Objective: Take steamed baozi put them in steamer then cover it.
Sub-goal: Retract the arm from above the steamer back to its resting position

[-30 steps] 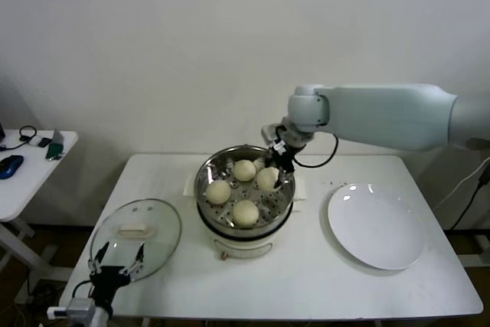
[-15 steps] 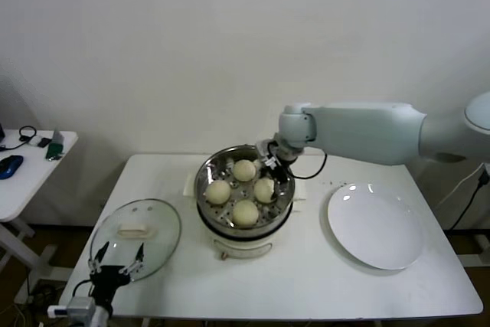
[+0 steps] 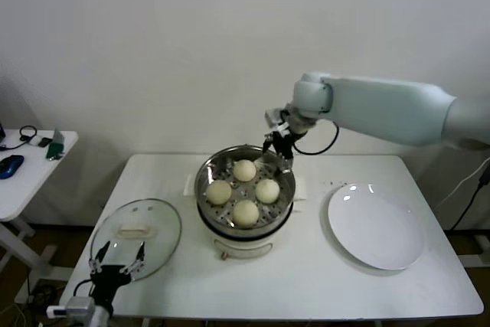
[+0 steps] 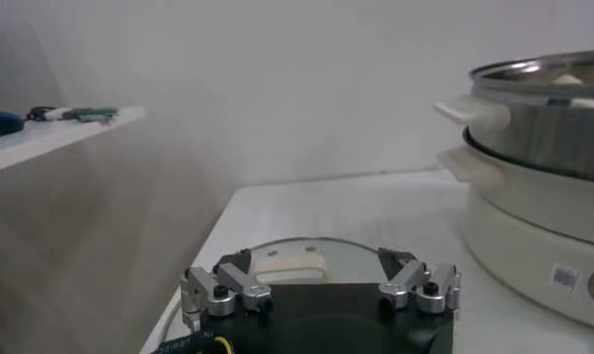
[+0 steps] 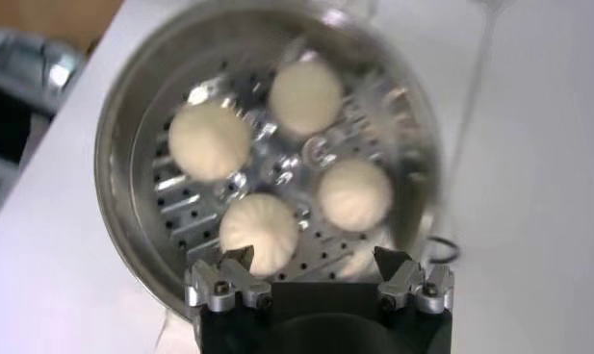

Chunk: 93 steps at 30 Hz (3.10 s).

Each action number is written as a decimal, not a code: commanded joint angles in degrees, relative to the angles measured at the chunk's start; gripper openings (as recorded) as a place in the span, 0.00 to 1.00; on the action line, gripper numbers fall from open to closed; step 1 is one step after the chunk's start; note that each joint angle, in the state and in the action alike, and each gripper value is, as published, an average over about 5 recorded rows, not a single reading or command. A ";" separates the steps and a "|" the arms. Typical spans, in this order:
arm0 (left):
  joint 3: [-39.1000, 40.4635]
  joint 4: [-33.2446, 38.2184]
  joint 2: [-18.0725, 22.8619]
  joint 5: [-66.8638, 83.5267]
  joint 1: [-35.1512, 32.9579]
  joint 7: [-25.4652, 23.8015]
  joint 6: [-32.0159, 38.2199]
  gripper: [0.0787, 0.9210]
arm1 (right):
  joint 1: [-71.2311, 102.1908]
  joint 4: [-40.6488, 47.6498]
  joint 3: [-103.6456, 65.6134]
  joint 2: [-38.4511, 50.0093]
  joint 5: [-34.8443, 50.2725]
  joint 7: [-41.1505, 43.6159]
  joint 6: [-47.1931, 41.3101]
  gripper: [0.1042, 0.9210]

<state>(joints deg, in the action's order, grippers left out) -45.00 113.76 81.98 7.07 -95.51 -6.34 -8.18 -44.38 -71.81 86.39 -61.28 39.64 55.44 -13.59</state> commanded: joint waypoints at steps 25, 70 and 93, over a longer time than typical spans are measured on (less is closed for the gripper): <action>0.74 -0.74 -2.18 2.99 2.66 3.67 4.03 0.88 | 114.37 -25.05 -123.73 29.48 6.32 -48.98 5.36 0.88; 4.38 -25.27 -5.56 -82.50 7.02 32.22 13.70 0.88 | 140.96 -29.53 -125.47 -8.73 -13.15 -48.60 28.24 0.88; 5.80 -32.60 -8.11 -82.70 18.85 29.47 15.35 0.88 | 142.22 -29.94 -125.95 -10.22 -14.29 -48.36 28.65 0.88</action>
<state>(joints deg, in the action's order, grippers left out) -39.87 84.22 74.62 -73.86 -81.76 23.83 6.92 97.44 -101.72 -39.55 -70.92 25.84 7.05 14.81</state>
